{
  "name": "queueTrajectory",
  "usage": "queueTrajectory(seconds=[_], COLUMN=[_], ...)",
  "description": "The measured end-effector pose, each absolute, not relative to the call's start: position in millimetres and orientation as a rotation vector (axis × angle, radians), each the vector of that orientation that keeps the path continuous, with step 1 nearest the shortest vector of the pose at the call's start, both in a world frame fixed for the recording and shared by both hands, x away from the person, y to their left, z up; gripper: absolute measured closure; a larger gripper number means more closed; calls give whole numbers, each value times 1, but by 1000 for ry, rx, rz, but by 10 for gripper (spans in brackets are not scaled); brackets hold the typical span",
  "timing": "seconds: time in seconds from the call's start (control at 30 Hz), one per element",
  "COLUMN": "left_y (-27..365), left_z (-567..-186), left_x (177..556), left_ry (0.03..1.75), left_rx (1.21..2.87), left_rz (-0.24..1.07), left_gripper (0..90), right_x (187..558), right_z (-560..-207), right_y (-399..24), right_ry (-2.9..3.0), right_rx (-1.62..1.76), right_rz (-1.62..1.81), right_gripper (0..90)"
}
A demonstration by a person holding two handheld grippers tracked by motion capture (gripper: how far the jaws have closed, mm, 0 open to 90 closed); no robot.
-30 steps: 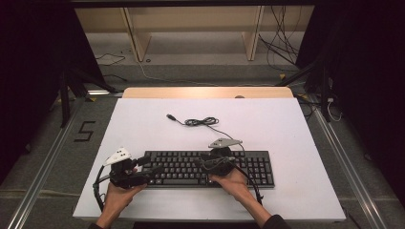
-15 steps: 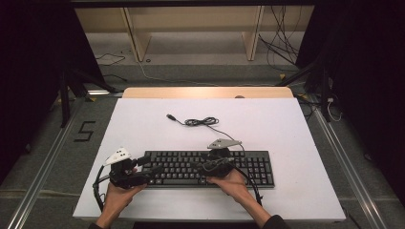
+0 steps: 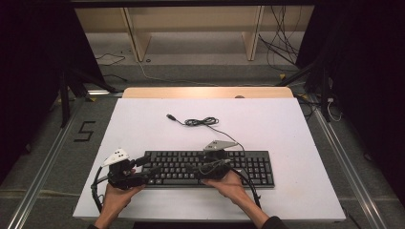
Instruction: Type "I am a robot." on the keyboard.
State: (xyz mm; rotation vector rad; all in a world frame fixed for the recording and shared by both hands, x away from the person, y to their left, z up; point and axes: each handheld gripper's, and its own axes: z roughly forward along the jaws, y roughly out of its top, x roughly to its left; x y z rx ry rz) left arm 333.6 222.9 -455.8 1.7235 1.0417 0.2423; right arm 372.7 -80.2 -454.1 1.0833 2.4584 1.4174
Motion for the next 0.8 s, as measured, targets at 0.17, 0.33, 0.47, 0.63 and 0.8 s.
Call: queueTrajectory(seconds=[0.17,0.33,0.47,0.63,0.8], left_y=[224,225,225,225,225], left_z=[-456,-456,-456,-456,-456], left_x=[333,333,332,332,332], left_ry=[1044,1043,1040,1039,1038], left_rx=[1714,1712,1713,1713,1712], left_rz=[242,246,250,253,255], left_gripper=[260,251,250,250,251], right_x=[371,369,368,366,366], right_z=[-455,-457,-459,-461,-464], right_y=[-75,-69,-65,-62,-57], right_ry=[2478,2496,2512,2530,2547], right_rx=[1060,1042,1027,1006,995], right_rz=[1419,1417,1399,1389,1370], right_gripper=[370,380,472,638,783])
